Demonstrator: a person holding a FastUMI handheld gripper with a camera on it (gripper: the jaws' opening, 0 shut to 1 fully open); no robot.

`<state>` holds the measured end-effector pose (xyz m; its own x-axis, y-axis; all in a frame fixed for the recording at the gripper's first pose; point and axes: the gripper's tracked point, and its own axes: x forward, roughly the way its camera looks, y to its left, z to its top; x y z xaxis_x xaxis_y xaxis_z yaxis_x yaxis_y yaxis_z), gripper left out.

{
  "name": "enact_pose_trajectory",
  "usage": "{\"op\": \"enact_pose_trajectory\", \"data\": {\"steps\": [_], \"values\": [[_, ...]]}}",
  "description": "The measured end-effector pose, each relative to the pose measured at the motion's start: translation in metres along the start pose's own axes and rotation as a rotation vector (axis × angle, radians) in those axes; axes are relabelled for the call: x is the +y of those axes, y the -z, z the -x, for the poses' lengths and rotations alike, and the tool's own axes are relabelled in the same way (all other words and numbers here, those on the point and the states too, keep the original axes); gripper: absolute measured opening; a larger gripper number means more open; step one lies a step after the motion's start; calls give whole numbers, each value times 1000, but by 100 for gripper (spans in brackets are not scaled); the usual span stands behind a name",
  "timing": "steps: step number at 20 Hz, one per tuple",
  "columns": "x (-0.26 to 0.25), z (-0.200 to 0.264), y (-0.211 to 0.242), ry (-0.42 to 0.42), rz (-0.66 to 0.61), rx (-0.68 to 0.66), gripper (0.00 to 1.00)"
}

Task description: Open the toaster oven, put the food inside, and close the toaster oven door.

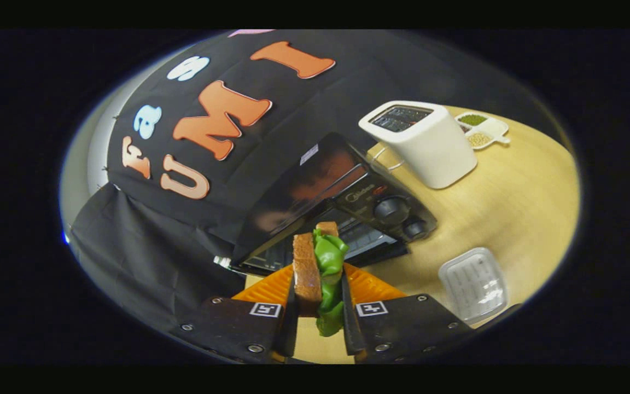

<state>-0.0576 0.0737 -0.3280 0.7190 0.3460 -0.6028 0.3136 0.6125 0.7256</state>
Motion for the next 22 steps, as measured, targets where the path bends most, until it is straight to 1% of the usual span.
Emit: {"op": "enact_pose_trajectory", "data": {"steps": [2, 5, 8, 10, 14, 16, 18, 19, 21, 22], "values": [[7, -21, 0, -16, -50, -30, 35], [2, -54, 8, 4, -127, -57, 36], [10, -76, 4, -34, -213, -128, 35], [6, -90, 2, -23, -223, -159, 35], [-4, -106, -8, 7, -298, -250, 35], [-6, -112, -11, 23, -313, -307, 40], [-13, -117, -8, 90, -297, -328, 44], [-22, -117, -2, 143, -305, -312, 47], [-18, -111, 3, 153, -303, -283, 63], [-16, -108, 7, 160, -303, -263, 65]]}}
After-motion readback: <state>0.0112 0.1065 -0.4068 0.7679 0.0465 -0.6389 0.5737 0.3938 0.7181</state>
